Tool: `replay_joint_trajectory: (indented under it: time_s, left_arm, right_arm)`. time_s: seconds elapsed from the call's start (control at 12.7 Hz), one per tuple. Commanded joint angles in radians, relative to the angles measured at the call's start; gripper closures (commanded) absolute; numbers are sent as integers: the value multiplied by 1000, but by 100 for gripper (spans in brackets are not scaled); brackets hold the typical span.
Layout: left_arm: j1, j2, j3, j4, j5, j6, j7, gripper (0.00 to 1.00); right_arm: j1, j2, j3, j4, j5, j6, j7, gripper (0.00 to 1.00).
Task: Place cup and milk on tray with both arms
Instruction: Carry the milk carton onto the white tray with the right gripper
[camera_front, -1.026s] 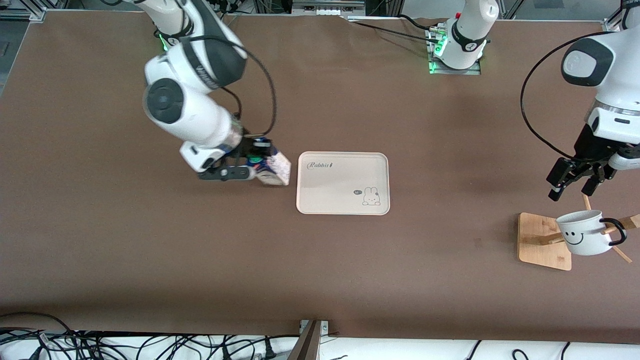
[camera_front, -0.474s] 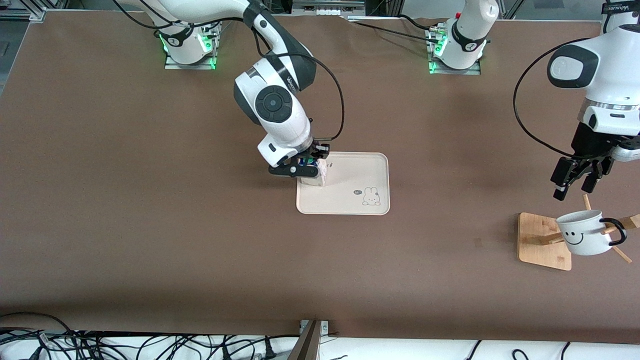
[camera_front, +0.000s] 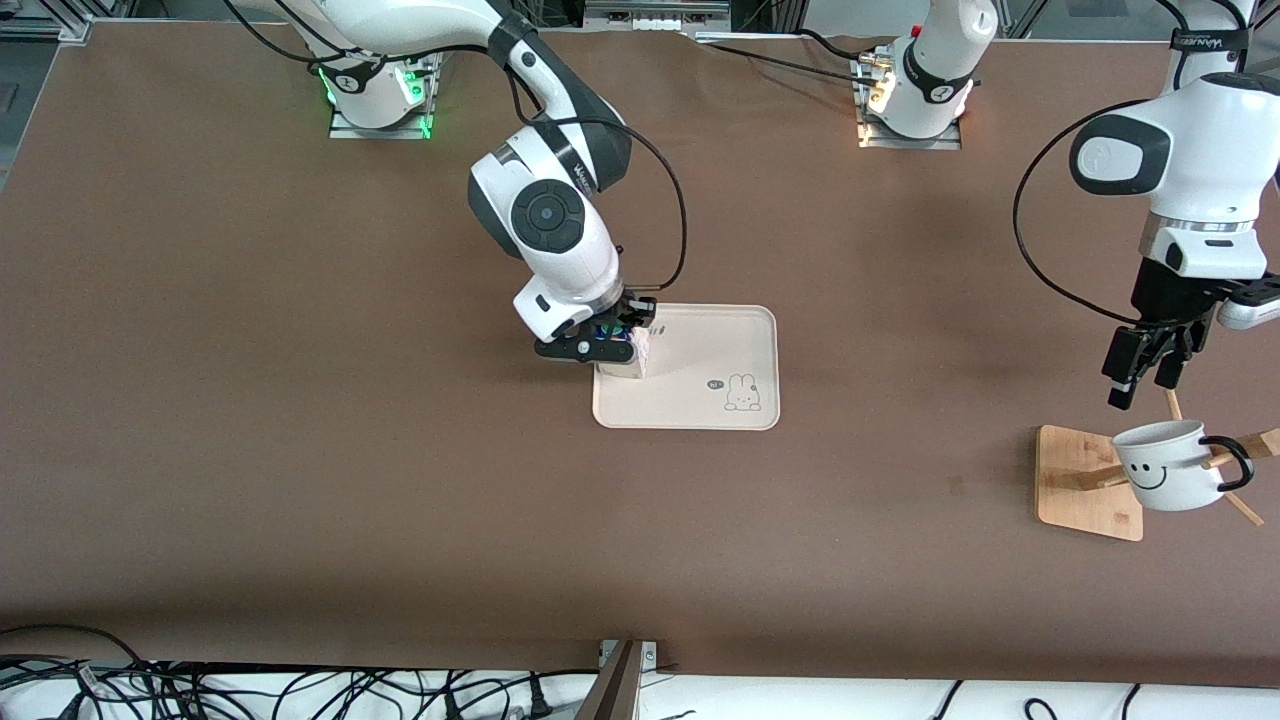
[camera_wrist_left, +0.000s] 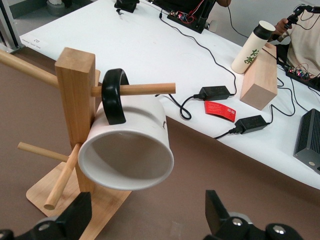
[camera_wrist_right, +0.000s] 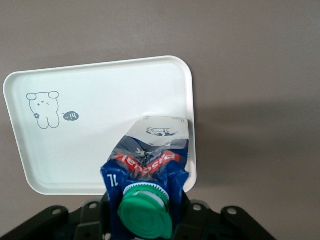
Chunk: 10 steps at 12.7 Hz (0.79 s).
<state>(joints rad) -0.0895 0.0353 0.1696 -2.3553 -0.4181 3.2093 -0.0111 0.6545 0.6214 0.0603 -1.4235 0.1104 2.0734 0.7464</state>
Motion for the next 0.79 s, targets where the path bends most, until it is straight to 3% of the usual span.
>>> replay_joint_trajectory:
  time_s: [0.0, 0.32, 0.71]
  left_arm:
    - [-35, 20, 2, 5, -72, 85, 11, 0]
    - [-56, 52, 2, 14, -174, 132, 11, 0]
    - [-72, 126, 1, 36, -199, 230, 10, 0]
  right_arm:
    - [7, -12, -5, 31, -18, -10, 43, 0]
    - [2, -130, -45, 31, -32, -61, 45, 0]
    - [-3, -285, -212, 25, -18, -279, -106, 0]
